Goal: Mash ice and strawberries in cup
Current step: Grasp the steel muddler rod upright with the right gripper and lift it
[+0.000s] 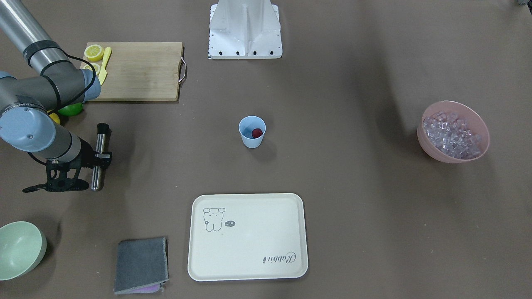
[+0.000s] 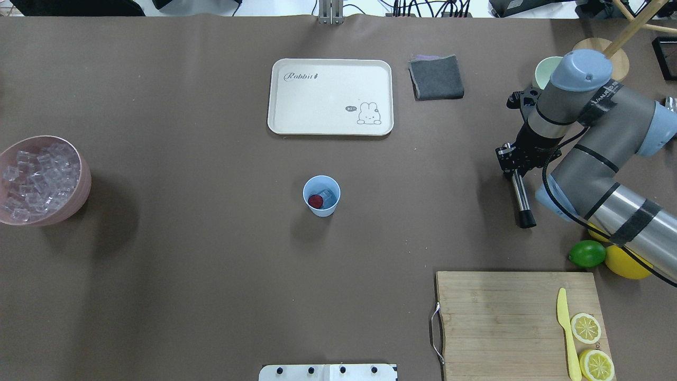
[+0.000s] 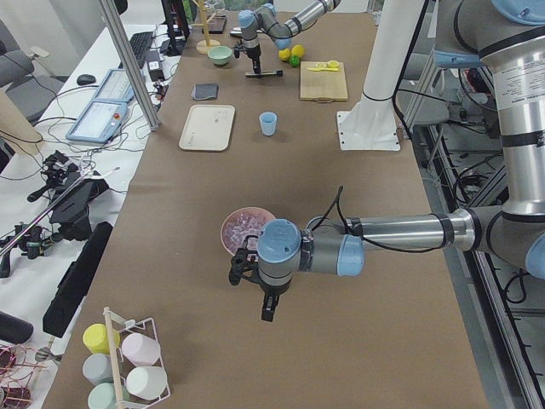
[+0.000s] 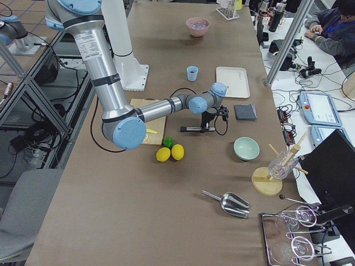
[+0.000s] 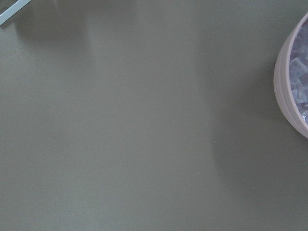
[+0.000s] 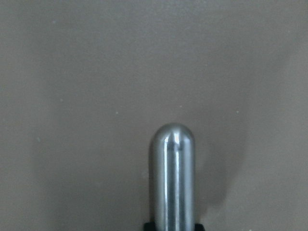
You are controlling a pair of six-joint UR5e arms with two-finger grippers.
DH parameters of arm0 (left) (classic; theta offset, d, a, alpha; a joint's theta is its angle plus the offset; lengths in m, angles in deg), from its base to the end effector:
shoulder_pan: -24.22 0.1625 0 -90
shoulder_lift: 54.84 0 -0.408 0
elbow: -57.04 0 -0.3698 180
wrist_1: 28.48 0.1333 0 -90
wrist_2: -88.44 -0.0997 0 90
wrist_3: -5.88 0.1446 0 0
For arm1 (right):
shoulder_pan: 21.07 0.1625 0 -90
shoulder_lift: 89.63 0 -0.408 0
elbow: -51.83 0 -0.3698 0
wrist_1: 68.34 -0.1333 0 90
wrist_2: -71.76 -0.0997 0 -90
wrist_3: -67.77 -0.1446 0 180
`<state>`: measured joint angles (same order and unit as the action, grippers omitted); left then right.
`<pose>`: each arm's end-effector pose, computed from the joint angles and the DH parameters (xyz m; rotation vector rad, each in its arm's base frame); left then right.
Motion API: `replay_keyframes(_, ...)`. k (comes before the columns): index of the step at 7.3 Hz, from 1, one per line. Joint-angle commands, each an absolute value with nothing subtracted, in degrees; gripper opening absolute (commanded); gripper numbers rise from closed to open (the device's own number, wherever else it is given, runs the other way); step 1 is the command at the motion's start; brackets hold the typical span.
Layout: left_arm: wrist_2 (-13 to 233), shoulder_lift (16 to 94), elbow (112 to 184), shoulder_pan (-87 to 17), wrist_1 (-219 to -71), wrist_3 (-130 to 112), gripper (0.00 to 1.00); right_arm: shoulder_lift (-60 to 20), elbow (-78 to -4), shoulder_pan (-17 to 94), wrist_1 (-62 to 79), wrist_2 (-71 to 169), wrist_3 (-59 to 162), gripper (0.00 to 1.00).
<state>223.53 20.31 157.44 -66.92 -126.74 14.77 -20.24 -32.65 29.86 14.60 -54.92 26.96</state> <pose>-0.0383 -0.3697 0.6808 0.1317 0.7790 0.1543 -0.3649 -0.5239 0.5179 -0.1196 -0.7240 -0.0947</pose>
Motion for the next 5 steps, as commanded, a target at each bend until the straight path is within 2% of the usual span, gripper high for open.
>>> replay_keyframes(1,223.52,20.31,157.32,-66.92,-126.74,14.76,0.98,-21.68,-34.47,29.82,14.54,-54.63,27.16,0.00)
replay_keyframes(5,224.14,20.31,155.83,-66.92,-126.65,14.76,0.98,-22.39,-44.12,27.98,15.33,-50.07,33.28,0.00)
